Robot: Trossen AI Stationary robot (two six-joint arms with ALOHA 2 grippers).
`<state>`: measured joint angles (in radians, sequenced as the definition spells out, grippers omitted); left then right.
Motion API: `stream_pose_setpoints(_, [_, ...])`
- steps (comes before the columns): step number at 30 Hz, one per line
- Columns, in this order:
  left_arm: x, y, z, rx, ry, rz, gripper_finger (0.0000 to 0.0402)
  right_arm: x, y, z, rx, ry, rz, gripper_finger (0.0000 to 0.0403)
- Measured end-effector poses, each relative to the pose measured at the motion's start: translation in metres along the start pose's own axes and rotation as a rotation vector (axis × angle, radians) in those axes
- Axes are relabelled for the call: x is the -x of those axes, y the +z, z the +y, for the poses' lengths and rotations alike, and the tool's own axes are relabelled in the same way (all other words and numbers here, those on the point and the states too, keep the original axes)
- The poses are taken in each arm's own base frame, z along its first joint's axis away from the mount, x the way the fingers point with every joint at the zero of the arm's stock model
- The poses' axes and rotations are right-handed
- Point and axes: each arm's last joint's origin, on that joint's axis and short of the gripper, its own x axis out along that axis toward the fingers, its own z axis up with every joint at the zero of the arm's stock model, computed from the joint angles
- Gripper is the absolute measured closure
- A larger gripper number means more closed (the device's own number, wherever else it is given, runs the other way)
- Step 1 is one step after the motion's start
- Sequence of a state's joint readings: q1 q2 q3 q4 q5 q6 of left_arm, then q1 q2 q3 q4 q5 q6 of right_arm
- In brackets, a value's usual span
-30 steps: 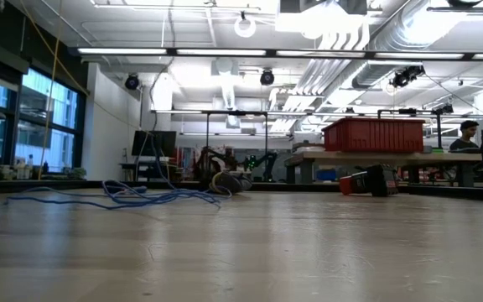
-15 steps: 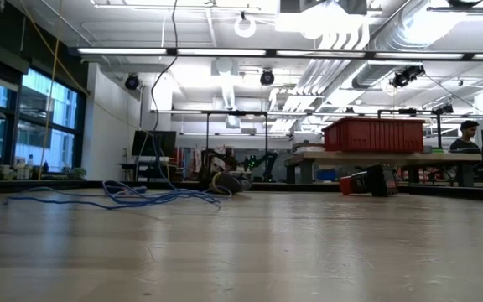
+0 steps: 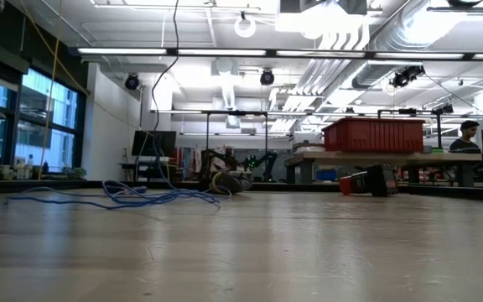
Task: Coil cords
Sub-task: Coil the blue wire onto the black spool
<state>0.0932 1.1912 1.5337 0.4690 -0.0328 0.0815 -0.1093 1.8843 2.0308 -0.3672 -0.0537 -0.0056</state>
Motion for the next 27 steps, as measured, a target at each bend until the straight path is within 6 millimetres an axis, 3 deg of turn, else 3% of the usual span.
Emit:
stream_pose_setpoints(5, [0.0, -0.0001, 0.0, 0.0, 0.001, 0.001, 0.0401, 0.0002, 0.0034, -0.0008, -0.001, -0.006, -0.033, 0.0333])
stream_pose_setpoints(15, [0.0, -0.0001, 0.0, 0.0, 0.001, 0.001, 0.0401, 0.0005, 0.005, -0.001, 0.002, -0.007, -0.046, 0.0338])
stream_pose_setpoints(21, [0.0, 0.0, 0.0, 0.0, 0.001, 0.001, 0.0401, 0.0005, 0.0043, -0.0008, 0.004, -0.006, -0.039, 0.0395])
stream_pose_setpoints(27, [0.0016, -0.0008, 0.0009, 0.011, 0.032, 0.038, 0.0401, 0.0021, 0.0054, 0.005, 0.001, 0.006, -0.039, 0.04])
